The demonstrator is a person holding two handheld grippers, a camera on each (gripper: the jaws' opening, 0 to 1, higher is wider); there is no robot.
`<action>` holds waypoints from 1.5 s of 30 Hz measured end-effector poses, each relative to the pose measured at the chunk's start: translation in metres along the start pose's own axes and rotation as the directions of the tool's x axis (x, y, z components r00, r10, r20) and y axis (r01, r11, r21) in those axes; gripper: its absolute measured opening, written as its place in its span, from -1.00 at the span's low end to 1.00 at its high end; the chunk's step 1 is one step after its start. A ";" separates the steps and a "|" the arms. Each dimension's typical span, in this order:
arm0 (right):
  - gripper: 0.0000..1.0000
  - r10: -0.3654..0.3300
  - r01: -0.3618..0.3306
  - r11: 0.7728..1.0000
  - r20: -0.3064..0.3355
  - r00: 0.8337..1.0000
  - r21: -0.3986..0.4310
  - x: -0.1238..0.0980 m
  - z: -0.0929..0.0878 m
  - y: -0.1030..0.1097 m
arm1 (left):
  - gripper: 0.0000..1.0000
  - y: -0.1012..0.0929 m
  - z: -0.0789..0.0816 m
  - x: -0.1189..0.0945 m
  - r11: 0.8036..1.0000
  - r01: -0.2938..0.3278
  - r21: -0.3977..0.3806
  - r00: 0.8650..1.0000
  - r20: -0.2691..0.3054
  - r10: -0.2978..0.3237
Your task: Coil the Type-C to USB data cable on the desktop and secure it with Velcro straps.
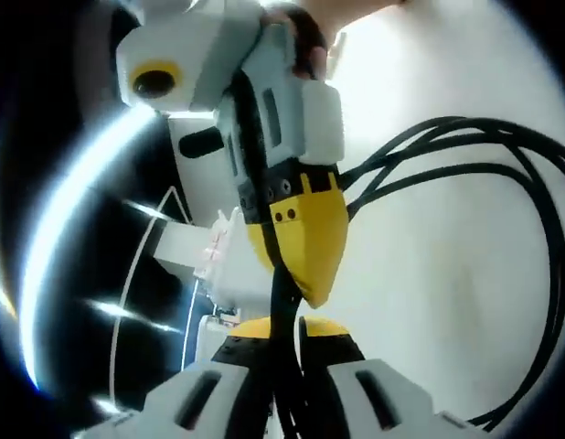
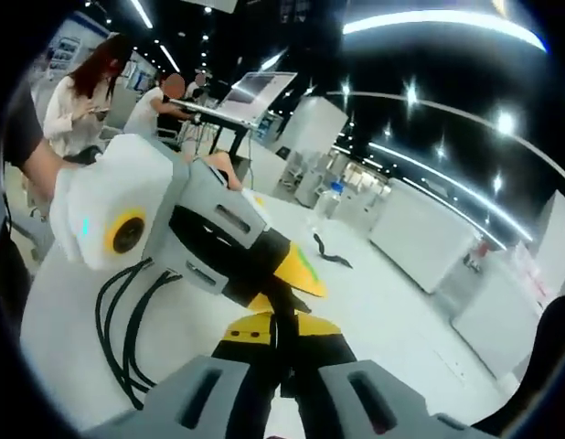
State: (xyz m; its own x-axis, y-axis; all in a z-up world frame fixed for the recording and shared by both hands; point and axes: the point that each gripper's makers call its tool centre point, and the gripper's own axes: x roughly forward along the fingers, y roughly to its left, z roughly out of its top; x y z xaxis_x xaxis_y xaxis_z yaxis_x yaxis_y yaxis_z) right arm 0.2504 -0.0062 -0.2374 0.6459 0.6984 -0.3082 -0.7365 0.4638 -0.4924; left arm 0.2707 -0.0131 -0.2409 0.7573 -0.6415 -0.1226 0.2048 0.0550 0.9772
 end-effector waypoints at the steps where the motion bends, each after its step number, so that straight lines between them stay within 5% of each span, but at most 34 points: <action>1: -0.89 0.002 -0.002 1.000 0.010 1.000 0.005 -0.001 0.001 0.000 | -0.85 0.005 0.001 -0.001 0.999 -0.026 0.021 1.000 -0.005 0.026; 8: -0.83 -0.058 0.060 0.998 0.100 0.993 -0.015 0.000 0.015 -0.004 | -0.87 0.021 -0.003 -0.005 0.993 -0.096 0.074 0.995 -0.022 0.098; 10: -0.63 -0.037 0.041 0.999 0.131 0.991 -0.031 0.001 0.019 0.000 | -0.87 0.021 -0.007 -0.005 0.992 -0.098 0.082 0.994 -0.039 0.101; 12: -0.43 0.002 -0.006 1.000 0.190 0.982 0.020 0.000 0.028 0.007 | -0.87 0.021 -0.011 -0.005 0.992 -0.096 0.083 0.994 -0.048 0.100; 16: -0.47 -0.013 -0.009 0.996 0.249 0.968 0.086 -0.005 0.035 0.000 | -0.87 0.021 -0.024 -0.006 0.994 -0.082 0.067 0.994 -0.073 0.087; 19: -0.48 -0.061 0.003 0.986 0.343 0.938 0.166 -0.013 0.045 -0.015 | -0.87 0.023 -0.040 -0.009 0.996 -0.081 0.045 0.992 -0.097 0.085; 23: -0.49 -0.183 0.002 0.922 0.430 0.884 0.388 -0.019 0.047 -0.045 | -0.87 0.026 -0.066 -0.021 0.995 -0.089 -0.034 0.988 -0.128 0.084; 27: -0.53 -0.294 0.006 0.818 0.408 0.864 0.575 -0.010 0.019 -0.073 | -0.87 0.031 -0.100 -0.037 0.981 -0.113 -0.155 0.982 -0.166 0.086; 31: -0.58 -0.307 0.019 0.781 0.357 0.882 0.625 0.014 -0.013 -0.077 | -0.86 0.038 -0.134 -0.051 0.940 -0.148 -0.307 0.978 -0.187 0.093; 34: -0.57 -0.289 0.026 0.790 0.335 0.897 0.613 0.034 -0.023 -0.070 | -0.86 0.040 -0.155 -0.060 0.911 -0.170 -0.376 0.974 -0.205 0.097; 36: -0.51 -0.235 0.021 0.795 0.275 0.932 0.607 0.056 -0.030 -0.059 | -0.86 0.040 -0.167 -0.064 0.893 -0.182 -0.412 0.971 -0.220 0.096; 38: -0.45 -0.242 0.034 0.806 0.276 0.930 0.592 0.072 -0.022 -0.060 | -0.86 0.042 -0.178 -0.067 0.862 -0.209 -0.461 0.965 -0.242 0.105; 39: -0.46 -0.240 0.037 0.803 0.266 0.933 0.594 0.082 -0.021 -0.061 | -0.86 0.042 -0.182 -0.066 0.816 -0.228 -0.532 0.963 -0.249 0.107; 41: -0.45 -0.252 0.053 0.793 0.247 0.936 0.607 0.105 -0.018 -0.065 | -0.86 0.041 -0.187 -0.068 0.801 -0.242 -0.547 0.957 -0.270 0.105; 42: -0.45 -0.254 0.054 0.790 0.245 0.936 0.611 0.116 -0.015 -0.067 | -0.86 0.038 -0.192 -0.068 0.770 -0.258 -0.583 0.952 -0.289 0.100; 45: -0.41 -0.264 0.061 0.797 0.255 0.930 0.601 0.147 -0.006 -0.075 | -0.86 0.032 -0.201 -0.068 0.727 -0.266 -0.633 0.949 -0.306 0.080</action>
State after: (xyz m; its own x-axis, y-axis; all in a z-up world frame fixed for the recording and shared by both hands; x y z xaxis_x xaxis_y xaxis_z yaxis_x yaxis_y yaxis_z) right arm 0.4016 0.0591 -0.2506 0.7438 0.6665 0.0509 -0.6682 0.7399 0.0774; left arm 0.3509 0.1862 -0.2362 0.9246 -0.3701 -0.0908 0.3403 0.6946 0.6338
